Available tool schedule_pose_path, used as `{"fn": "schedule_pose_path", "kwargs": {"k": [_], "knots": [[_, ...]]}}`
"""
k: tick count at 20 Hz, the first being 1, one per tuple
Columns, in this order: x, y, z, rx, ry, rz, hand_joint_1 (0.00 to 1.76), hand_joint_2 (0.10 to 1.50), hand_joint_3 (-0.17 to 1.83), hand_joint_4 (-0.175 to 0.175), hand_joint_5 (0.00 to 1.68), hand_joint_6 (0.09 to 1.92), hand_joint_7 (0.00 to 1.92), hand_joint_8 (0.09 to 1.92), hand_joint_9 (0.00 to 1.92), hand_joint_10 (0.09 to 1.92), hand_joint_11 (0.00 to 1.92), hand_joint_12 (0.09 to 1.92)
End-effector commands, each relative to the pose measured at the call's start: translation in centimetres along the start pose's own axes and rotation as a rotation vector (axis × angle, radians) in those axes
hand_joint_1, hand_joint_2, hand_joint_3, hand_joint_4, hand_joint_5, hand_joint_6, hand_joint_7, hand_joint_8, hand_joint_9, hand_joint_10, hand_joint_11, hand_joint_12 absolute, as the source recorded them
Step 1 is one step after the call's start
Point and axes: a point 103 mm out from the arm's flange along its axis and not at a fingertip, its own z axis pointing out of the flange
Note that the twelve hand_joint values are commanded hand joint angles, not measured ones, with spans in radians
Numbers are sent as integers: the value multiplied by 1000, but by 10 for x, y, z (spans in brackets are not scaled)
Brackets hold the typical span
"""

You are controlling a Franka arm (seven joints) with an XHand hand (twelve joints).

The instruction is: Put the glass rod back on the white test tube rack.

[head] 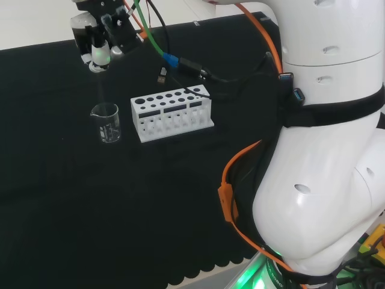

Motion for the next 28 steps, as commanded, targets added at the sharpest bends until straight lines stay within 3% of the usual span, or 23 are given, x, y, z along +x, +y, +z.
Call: {"fn": "schedule_pose_path", "kwargs": {"k": [1,28], "knots": [[0,-2,-1,-3,5,-2,1344,460,925,-175,1300,608,1572,397,1828,87,1700,364],[5,-12,-13,-36,2,5,1344,459,925,-175,1302,606,1574,394,1830,87,1701,362]]}}
